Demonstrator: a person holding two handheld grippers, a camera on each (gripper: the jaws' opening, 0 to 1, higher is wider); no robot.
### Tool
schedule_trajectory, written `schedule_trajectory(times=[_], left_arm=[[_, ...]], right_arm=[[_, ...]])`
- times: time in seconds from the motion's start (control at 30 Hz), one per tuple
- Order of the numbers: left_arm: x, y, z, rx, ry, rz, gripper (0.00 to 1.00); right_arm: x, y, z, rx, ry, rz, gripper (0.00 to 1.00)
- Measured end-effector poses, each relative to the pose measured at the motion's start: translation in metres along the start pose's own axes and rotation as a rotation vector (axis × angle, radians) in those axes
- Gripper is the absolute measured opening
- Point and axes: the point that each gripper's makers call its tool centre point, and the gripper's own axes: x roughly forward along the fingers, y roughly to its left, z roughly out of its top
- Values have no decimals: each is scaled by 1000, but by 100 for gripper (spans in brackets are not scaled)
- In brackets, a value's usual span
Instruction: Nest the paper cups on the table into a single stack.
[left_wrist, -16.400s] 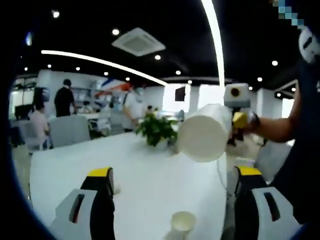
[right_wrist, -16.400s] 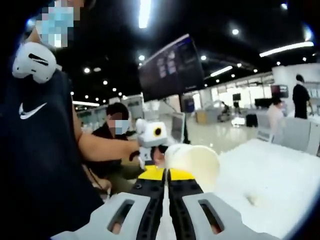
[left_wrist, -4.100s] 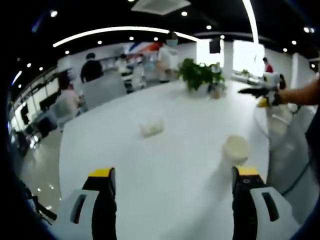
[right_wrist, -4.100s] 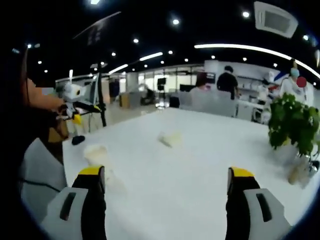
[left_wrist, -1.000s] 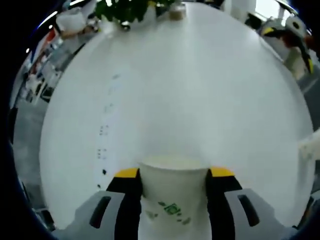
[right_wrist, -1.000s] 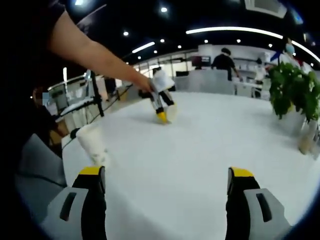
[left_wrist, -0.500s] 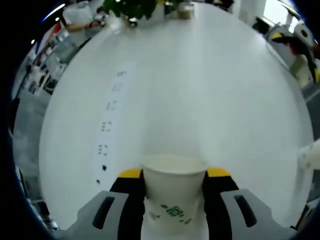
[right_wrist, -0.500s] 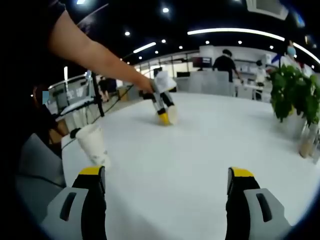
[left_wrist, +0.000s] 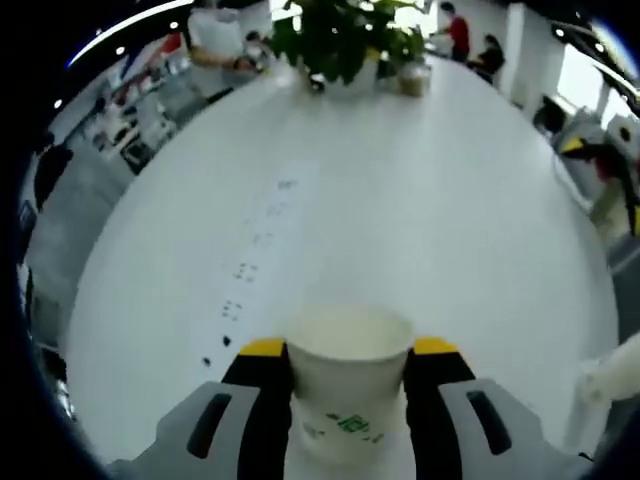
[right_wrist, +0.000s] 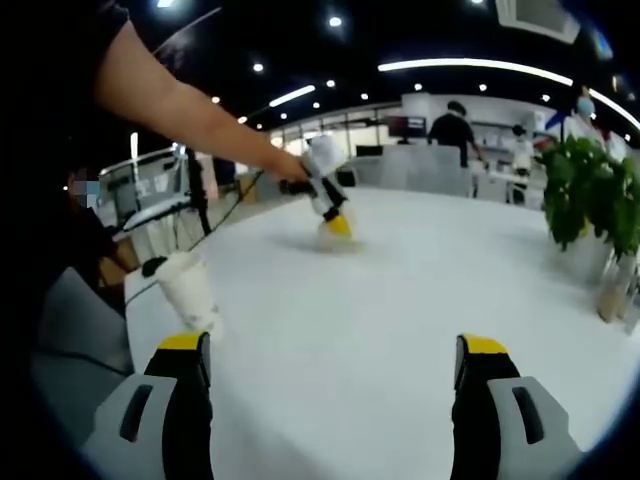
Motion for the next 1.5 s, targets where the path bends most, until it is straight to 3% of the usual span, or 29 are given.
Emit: schedule_trajectory(times=[0.13,0.3,0.37,0.53,0.7,1.13,1.5], left_arm=[[-14,6,21,-62,-131,30,41],[-30,6,37,-105,-249,51,41],[-38,9,47,-159,-311,68,41],[-57,13,69,-192,-469,113,41],[-69,7,84,-270,-594,96,41],[-95,-12,97,-254,-659,109,42],[-123,-31,97,-236,-706,110,42]], right_arm=[[-1,2,5,-3,-5,3,100],[-1,6,9,-15,-7,14,100],[-2,6,10,-17,-8,15,100],[-2,5,18,-23,-15,14,100],[-3,4,22,-27,-21,16,100],[-7,10,32,-45,-26,18,100],[-8,16,43,-63,-39,20,100]])
